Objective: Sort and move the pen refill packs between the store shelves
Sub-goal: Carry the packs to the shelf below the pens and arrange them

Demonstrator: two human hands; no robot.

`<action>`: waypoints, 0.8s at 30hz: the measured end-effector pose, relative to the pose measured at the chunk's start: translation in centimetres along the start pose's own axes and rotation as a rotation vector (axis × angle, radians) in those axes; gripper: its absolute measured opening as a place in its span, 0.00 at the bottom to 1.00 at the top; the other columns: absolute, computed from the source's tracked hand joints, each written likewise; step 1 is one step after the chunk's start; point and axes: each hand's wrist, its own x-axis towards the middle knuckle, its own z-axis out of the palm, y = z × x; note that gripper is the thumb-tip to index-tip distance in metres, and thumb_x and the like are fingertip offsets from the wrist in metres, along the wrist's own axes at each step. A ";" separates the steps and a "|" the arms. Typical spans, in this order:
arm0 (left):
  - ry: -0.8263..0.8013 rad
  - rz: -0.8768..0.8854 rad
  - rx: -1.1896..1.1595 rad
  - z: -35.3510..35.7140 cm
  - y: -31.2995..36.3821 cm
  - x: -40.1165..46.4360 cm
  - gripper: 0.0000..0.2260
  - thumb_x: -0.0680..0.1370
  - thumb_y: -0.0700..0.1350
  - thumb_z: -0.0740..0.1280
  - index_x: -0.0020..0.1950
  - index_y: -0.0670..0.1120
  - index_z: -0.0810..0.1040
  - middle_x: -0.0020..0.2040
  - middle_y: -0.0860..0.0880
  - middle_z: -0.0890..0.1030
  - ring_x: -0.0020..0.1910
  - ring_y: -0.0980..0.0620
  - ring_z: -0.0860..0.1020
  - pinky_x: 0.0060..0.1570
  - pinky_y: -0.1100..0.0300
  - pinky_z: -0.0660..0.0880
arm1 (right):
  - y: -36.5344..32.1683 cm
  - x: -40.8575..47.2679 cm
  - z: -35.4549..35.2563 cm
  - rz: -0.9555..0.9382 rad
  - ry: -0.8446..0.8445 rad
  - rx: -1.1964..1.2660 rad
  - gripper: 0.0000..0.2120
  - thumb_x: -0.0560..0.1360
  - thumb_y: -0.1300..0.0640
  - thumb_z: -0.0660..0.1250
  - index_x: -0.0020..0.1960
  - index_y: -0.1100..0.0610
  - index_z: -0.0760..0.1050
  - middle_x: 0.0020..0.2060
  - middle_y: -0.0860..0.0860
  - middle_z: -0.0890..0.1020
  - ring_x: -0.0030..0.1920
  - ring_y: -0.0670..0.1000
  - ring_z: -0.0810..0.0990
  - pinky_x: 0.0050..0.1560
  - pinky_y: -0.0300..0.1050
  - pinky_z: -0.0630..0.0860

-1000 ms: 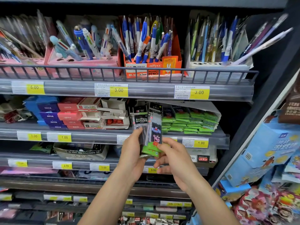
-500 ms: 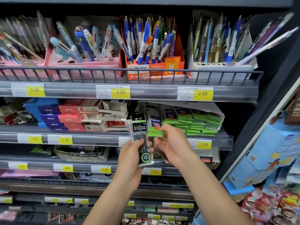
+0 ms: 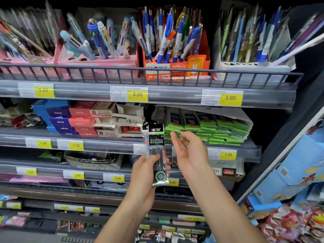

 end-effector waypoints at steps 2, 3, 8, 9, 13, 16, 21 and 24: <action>0.000 -0.004 0.005 -0.1 0.1 -0.1 0.07 0.83 0.41 0.65 0.58 0.41 0.80 0.49 0.39 0.87 0.41 0.47 0.84 0.44 0.51 0.79 | -0.3 0.4 0.1 0.002 -0.038 -0.010 0.05 0.76 0.72 0.69 0.49 0.66 0.76 0.42 0.61 0.80 0.50 0.58 0.86 0.56 0.51 0.84; -0.004 -0.006 0.007 -0.2 0.2 -0.1 0.07 0.83 0.41 0.64 0.58 0.41 0.80 0.49 0.39 0.87 0.41 0.46 0.84 0.42 0.52 0.79 | -0.4 0.6 0.0 -0.001 -0.050 -0.019 0.03 0.76 0.72 0.69 0.49 0.67 0.77 0.45 0.62 0.83 0.51 0.58 0.86 0.57 0.51 0.84; -0.036 -0.011 -0.033 -0.8 0.6 -0.7 0.10 0.83 0.42 0.65 0.61 0.37 0.79 0.49 0.38 0.86 0.41 0.45 0.83 0.37 0.54 0.80 | -0.4 0.3 -1.3 -0.026 -0.101 -0.204 0.08 0.79 0.64 0.67 0.57 0.66 0.80 0.51 0.59 0.87 0.54 0.55 0.87 0.54 0.47 0.83; -0.049 -0.014 -0.050 -0.9 0.7 -0.9 0.11 0.84 0.42 0.64 0.61 0.37 0.79 0.49 0.38 0.86 0.41 0.45 0.83 0.37 0.54 0.80 | -0.3 -0.2 -1.7 -0.051 -0.098 -0.328 0.07 0.79 0.62 0.68 0.55 0.63 0.82 0.50 0.56 0.87 0.54 0.54 0.86 0.51 0.46 0.82; -0.128 -0.043 -0.167 -0.9 1.3 -1.7 0.18 0.86 0.49 0.59 0.62 0.39 0.83 0.50 0.37 0.86 0.42 0.45 0.84 0.39 0.53 0.82 | -0.3 -3.2 -3.3 -0.211 -0.201 -0.813 0.05 0.79 0.53 0.70 0.49 0.50 0.85 0.46 0.51 0.86 0.47 0.51 0.84 0.40 0.42 0.79; -0.154 -0.019 -0.184 -0.5 1.8 -2.0 0.19 0.86 0.47 0.57 0.58 0.39 0.86 0.54 0.36 0.86 0.48 0.41 0.86 0.45 0.48 0.84 | -0.2 -5.6 -4.5 -0.278 -0.389 -0.989 0.06 0.79 0.52 0.71 0.50 0.41 0.84 0.41 0.46 0.85 0.42 0.47 0.84 0.38 0.41 0.82; -0.112 0.003 -0.138 0.8 1.9 -2.1 0.12 0.85 0.41 0.63 0.64 0.40 0.82 0.59 0.36 0.85 0.54 0.39 0.85 0.54 0.45 0.80 | -0.2 -6.4 -6.0 -0.288 -0.351 -1.059 0.15 0.81 0.54 0.69 0.58 0.33 0.74 0.31 0.44 0.78 0.32 0.46 0.81 0.38 0.51 0.85; -0.098 0.027 -0.059 1.4 1.9 -2.0 0.11 0.83 0.43 0.67 0.62 0.40 0.84 0.56 0.38 0.87 0.48 0.42 0.85 0.46 0.50 0.80 | -0.8 -6.3 -6.0 -0.191 -0.315 -0.987 0.08 0.82 0.56 0.67 0.56 0.43 0.79 0.29 0.45 0.80 0.31 0.50 0.82 0.38 0.52 0.85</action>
